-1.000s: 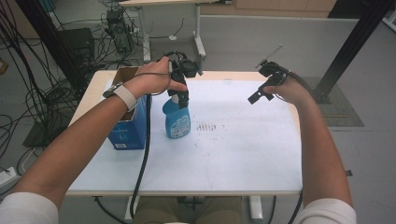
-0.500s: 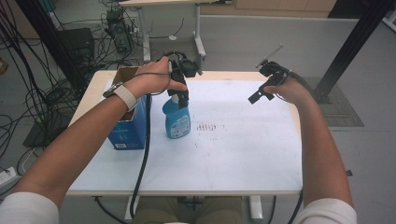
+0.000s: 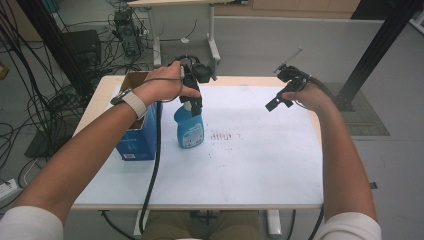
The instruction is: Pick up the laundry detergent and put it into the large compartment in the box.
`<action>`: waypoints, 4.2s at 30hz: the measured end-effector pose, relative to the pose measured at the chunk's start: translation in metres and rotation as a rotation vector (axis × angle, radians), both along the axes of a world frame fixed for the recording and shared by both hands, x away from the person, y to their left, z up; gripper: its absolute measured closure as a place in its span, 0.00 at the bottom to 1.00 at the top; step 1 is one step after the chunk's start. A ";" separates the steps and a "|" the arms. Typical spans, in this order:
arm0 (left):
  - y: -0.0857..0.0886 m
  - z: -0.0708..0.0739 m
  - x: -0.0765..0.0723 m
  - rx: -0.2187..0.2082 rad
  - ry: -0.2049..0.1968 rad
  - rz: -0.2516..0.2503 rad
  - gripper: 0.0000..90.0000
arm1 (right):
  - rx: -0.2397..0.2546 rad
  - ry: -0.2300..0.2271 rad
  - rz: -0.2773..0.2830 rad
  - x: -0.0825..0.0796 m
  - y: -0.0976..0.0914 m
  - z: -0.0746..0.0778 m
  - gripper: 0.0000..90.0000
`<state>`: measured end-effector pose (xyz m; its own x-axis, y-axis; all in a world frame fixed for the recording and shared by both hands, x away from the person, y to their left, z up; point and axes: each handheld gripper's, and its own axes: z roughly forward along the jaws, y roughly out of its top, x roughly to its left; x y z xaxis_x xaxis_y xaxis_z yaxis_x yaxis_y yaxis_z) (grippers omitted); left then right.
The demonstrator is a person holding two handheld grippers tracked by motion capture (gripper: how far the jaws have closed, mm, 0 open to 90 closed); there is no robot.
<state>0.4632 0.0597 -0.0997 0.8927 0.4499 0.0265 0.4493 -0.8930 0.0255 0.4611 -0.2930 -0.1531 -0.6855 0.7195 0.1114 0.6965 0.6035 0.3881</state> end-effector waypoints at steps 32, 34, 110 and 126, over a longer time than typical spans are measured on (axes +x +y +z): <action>0.000 -0.001 0.001 0.001 0.001 -0.007 0.11 | -0.002 -0.001 -0.004 0.000 -0.001 0.000 0.07; 0.000 -0.001 0.001 0.001 0.001 -0.006 0.11 | -0.002 -0.001 -0.004 0.000 -0.001 0.000 0.07; -0.003 -0.028 0.004 0.007 0.004 0.000 0.16 | -0.001 -0.005 -0.004 -0.001 0.001 0.000 0.07; -0.004 -0.038 0.005 0.015 0.002 0.004 0.18 | 0.000 -0.003 -0.003 0.000 0.001 -0.001 0.07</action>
<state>0.4682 0.0559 -0.1379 0.8909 0.4532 0.0315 0.4531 -0.8914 0.0109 0.4609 -0.2917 -0.1537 -0.6836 0.7216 0.1090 0.6971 0.6015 0.3902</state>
